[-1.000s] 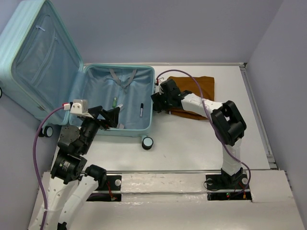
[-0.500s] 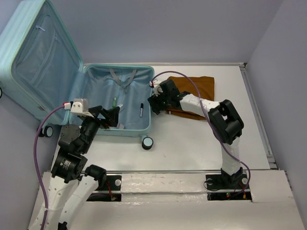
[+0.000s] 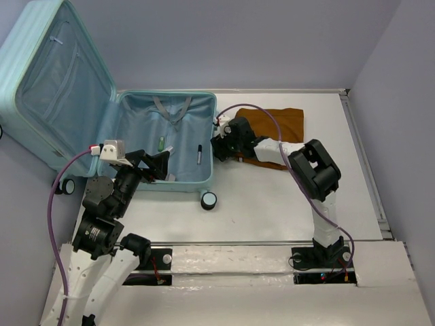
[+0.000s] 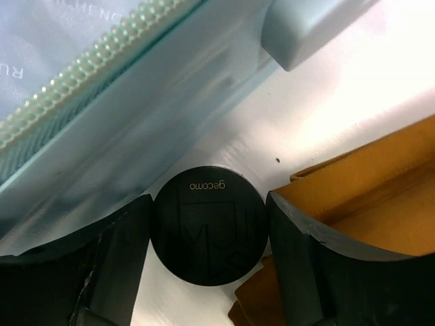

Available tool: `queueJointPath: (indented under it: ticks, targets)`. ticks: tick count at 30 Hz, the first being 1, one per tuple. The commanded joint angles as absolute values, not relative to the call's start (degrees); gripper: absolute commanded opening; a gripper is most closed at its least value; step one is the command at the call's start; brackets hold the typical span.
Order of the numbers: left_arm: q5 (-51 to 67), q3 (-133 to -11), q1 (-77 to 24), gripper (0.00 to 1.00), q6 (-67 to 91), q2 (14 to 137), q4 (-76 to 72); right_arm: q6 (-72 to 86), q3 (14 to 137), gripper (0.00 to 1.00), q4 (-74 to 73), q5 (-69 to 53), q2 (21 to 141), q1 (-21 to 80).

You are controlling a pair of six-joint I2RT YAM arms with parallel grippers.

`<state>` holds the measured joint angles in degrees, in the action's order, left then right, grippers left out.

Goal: Pack the luggage

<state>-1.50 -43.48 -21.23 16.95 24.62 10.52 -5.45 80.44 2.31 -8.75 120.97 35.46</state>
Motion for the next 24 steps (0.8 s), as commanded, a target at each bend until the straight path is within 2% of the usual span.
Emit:
queueJointPath:
  ticks: [1, 3, 5, 15, 18, 21, 22, 24]
  targets:
    - [-0.3, -42.9, -20.7, 0.99, 16.0, 24.3, 8.6, -3.5, 73.2, 0.71, 7.3, -4.5, 119.3, 37.4]
    - [-0.3, -42.9, -20.7, 0.99, 16.0, 24.3, 8.5, -2.4, 70.9, 0.61, 8.5, -2.6, 116.7, 37.4]
    - [-0.3, -42.9, -20.7, 0.99, 16.1, 24.2, 8.6, -0.7, 67.3, 0.59, 10.5, -1.0, 112.4, 37.4]
    - [-0.4, -42.9, -20.7, 0.99, 16.2, 23.7, 8.4, 7.4, 62.7, 0.56, 11.3, -4.2, 89.8, 37.4]
    - [-0.4, -42.8, -20.5, 0.99, 16.3, 23.7, 8.4, 10.5, 64.5, 0.55, 10.9, -8.9, 87.9, 38.5]
    - [-0.3, -42.7, -20.3, 0.99, 16.4, 23.7, 8.3, 12.6, 71.3, 0.52, 10.2, -11.1, 90.7, 40.9]
    - [-0.3, -42.7, -20.2, 0.99, 16.4, 23.9, 8.3, 13.1, 77.4, 0.52, 9.3, -10.8, 94.4, 43.0]
    - [-0.4, -42.8, -20.1, 0.99, 16.3, 24.1, 8.3, 13.4, 84.5, 0.67, 5.0, -8.9, 98.9, 45.3]
